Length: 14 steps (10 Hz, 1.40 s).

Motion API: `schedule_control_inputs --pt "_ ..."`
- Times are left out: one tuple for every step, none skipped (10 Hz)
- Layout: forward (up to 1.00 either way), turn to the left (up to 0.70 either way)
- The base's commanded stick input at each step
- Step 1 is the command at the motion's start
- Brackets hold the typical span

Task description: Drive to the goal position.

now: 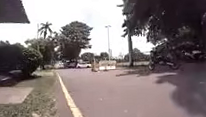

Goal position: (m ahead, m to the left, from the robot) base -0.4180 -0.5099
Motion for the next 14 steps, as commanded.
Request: schedule_control_inputs --pt "0.0 0.0" --pt "0.0 0.0" --pt "0.0 0.0" --pt "0.0 0.0" --pt "0.0 0.0" --pt "0.0 0.0" --pt "0.0 0.0" --pt "0.0 0.0" --pt "0.0 0.0" --pt "-0.11 0.0" --pt "-0.45 0.0" --pt "-0.45 0.0" --pt "-0.45 0.0" --pt "-0.45 0.0"
